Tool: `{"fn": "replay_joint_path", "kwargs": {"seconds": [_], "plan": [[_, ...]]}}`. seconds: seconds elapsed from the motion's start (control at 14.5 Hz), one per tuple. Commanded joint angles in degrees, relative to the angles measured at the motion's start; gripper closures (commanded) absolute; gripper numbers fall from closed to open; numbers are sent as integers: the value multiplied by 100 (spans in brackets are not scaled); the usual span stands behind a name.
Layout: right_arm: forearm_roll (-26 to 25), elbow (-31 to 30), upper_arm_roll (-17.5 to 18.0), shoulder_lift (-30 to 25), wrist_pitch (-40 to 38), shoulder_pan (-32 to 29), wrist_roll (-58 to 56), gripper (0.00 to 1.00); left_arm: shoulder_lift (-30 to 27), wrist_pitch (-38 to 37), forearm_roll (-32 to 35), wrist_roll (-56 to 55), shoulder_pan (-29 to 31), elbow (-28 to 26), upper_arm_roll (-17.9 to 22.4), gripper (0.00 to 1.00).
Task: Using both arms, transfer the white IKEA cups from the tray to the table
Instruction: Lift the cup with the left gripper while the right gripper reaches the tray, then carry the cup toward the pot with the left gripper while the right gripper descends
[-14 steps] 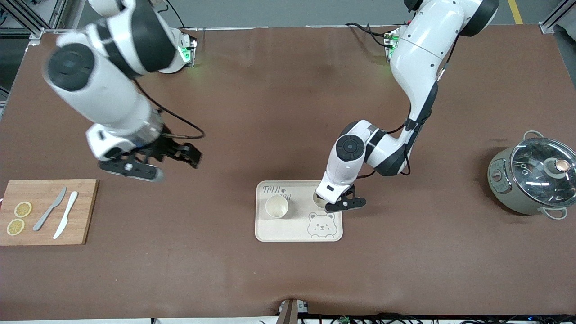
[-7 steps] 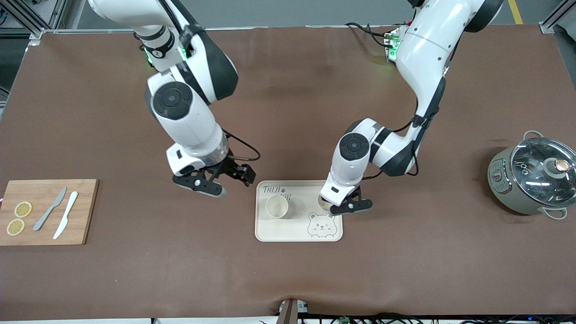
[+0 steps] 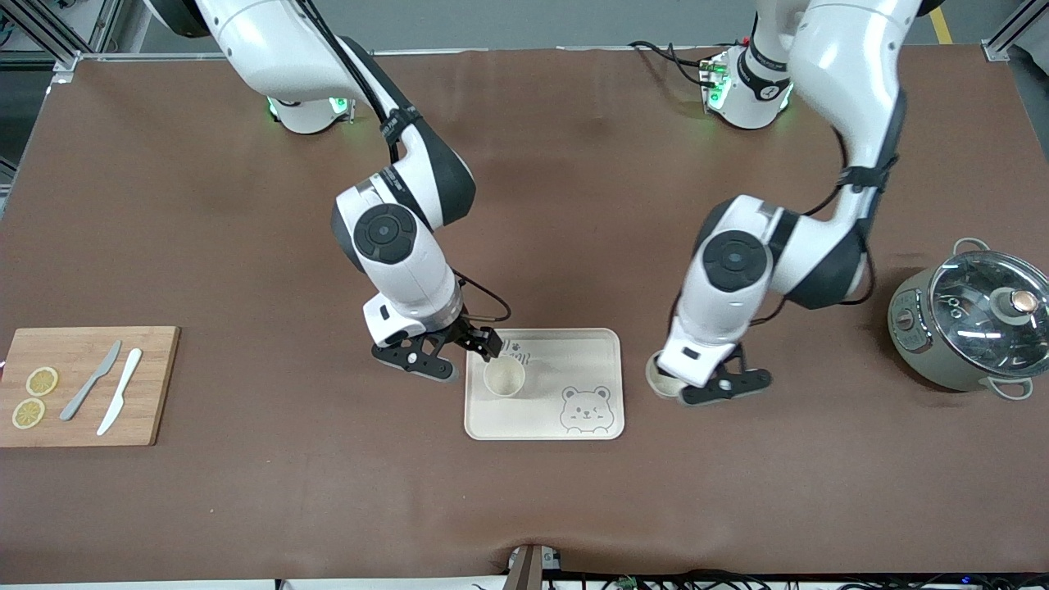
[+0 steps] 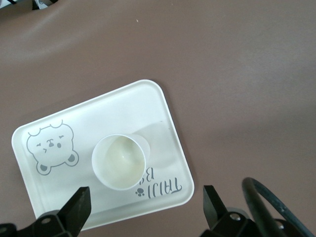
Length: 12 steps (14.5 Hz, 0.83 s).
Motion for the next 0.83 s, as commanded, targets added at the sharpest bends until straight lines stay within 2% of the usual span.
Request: {"fn": "replay_joint_path", "kwargs": {"seconds": [0.0,0.14,0.34,0.48,0.76], "plan": [[-147,262,-73,349,118,160,83,0,-405,-307,-99,563,482,-175,-78,100],[-349,262,-91,473,267,248,109,0,-599,-491,-222,1204,886,-228,-104,100],[-385,262,-91,613,399,249,109,0,-932,-782,-302,2145,1554,-403,-393,100],[-394,262,-99,675,409,257,118,0,-1231,-791,-354,2541,1862,-736,-491,100],[-684,244,-99,754,479,257,127,0,-1811,-782,-1065,3534,2250,-1369,-491,100]]}}
